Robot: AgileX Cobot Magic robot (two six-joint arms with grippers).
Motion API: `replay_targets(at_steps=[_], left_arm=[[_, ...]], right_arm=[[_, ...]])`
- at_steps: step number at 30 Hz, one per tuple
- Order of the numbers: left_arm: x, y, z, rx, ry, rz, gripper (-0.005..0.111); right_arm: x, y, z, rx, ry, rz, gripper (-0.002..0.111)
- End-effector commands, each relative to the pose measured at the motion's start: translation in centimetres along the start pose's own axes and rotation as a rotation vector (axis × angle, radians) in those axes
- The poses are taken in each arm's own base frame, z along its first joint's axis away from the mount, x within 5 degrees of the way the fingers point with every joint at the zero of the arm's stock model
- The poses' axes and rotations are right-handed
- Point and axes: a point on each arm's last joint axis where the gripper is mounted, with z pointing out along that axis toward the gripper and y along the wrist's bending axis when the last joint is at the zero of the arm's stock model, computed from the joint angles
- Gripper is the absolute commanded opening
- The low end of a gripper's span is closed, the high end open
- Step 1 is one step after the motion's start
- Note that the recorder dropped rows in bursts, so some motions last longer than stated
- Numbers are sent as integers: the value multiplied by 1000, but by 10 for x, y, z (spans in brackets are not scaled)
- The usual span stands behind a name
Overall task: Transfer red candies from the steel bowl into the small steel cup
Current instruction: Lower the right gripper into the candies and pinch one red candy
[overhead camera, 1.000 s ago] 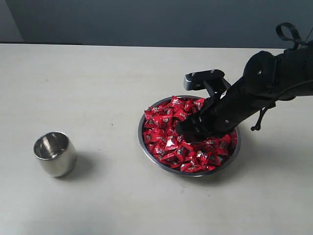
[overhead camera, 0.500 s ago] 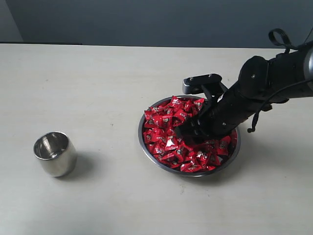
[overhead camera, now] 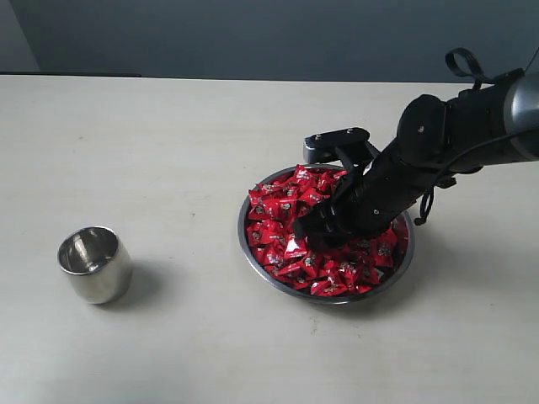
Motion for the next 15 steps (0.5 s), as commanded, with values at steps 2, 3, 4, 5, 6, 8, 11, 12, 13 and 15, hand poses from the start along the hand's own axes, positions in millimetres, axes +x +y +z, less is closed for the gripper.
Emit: replay_targets(at_steps=[2, 3, 4, 5, 6, 8, 11, 12, 13, 15], left_arm=[[1, 0, 0, -1, -6, 0, 0], [1, 0, 0, -1, -6, 0, 0], [1, 0, 0, -1, -6, 0, 0], [1, 0, 0, -1, -6, 0, 0], [1, 0, 0, -1, -6, 0, 0], [1, 0, 0, -1, -6, 0, 0], [1, 0, 0, -1, -6, 0, 0], [1, 0, 0, -1, -6, 0, 0], [1, 0, 0, -1, -6, 0, 0], [1, 0, 0, -1, -6, 0, 0]], right_arm=[[0, -3, -1, 28, 20, -55, 49], [1, -3, -1, 30, 25, -47, 49], [1, -3, -1, 28, 32, -45, 49], [2, -3, -1, 26, 38, -45, 49], [3, -3, -1, 25, 44, -47, 49], [3, -3, -1, 32, 54, -45, 49], [5, -3, -1, 30, 72, -46, 49], [6, -3, -1, 29, 78, -48, 49], [6, -3, -1, 32, 84, -55, 49], [7, -3, -1, 30, 96, -56, 49]])
